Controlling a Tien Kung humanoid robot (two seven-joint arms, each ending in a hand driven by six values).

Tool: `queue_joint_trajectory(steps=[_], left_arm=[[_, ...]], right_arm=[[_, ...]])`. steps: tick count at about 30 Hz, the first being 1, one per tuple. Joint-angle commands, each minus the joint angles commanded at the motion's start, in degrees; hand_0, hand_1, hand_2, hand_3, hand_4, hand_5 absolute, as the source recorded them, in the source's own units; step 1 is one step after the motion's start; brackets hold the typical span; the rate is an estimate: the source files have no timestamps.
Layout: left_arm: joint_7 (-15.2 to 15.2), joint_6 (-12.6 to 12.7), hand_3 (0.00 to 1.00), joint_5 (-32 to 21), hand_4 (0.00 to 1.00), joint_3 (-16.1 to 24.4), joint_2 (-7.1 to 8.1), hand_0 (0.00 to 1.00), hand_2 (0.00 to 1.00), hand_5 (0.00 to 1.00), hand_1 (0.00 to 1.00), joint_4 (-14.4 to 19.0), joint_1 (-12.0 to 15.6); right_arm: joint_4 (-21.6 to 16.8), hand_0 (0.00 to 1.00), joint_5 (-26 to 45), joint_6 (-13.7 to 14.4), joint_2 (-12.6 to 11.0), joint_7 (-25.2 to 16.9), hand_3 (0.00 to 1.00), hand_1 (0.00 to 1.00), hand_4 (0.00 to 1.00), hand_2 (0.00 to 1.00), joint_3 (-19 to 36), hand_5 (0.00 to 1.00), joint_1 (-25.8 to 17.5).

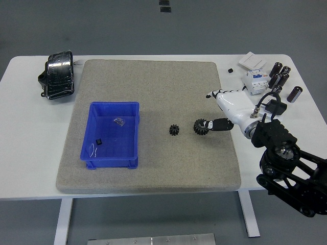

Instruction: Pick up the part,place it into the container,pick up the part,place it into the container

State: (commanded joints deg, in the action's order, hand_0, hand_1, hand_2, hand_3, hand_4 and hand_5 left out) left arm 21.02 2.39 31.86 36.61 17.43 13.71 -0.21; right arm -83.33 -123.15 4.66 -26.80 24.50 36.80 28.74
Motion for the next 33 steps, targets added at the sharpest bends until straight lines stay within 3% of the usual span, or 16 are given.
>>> queue_joint_trajectory(steps=[11,12,17,18,23,24,33], left_arm=[[0.04,0.02,0.624,-0.01,0.729,0.03,-0.23,0.691,0.660,0.252,0.678,0.05,0.18],[0.05,0.02,0.625,0.01,0.730,0.04,-0.24,0.692,0.660,0.251,0.679,0.06,0.19],[-0.01,0.02,0.625,-0.09,0.730,-0.10,-0.31,0.692,0.660,0.251,0.679,0.07,0.26],[0.00,0.01,0.624,-0.10,0.730,-0.11,-0.32,0.692,0.661,0.251,0.679,0.07,0.27],[0.04,0.01,0.624,0.02,0.730,-0.05,-0.35,0.692,0.661,0.251,0.679,0.08,0.29],[0.05,0.02,0.624,0.02,0.730,-0.05,-0.35,0.691,0.661,0.252,0.679,0.08,0.30],[-0.05,0.03,0.624,-0.22,0.730,-0.24,-0.41,0.692,0.661,0.253,0.679,0.07,0.29]], right_arm=[[7.32,0.488,3.38,0.93,1.74,-2.31,0.815,0.656,0.876,0.843,-7.60,0.585,3.94],[8.01,0.452,3.70,1.12,1.96,-2.61,0.838,0.620,0.852,0.782,-8.23,0.583,4.30],[11.04,0.452,5.17,2.06,3.07,-3.98,0.838,0.620,0.852,0.782,-10.39,0.583,5.74],[11.36,0.405,5.34,2.15,3.15,-4.12,0.709,0.559,0.781,0.684,-10.57,0.530,5.89],[13.11,0.405,6.20,2.81,3.32,-4.83,0.709,0.559,0.781,0.684,-11.60,0.530,6.67],[13.40,0.375,6.32,2.92,3.32,-4.94,0.654,0.496,0.708,0.612,-11.77,0.470,6.76],[14.40,0.354,5.96,3.28,3.05,-5.25,0.641,0.471,0.679,0.579,-13.71,0.452,7.25]])
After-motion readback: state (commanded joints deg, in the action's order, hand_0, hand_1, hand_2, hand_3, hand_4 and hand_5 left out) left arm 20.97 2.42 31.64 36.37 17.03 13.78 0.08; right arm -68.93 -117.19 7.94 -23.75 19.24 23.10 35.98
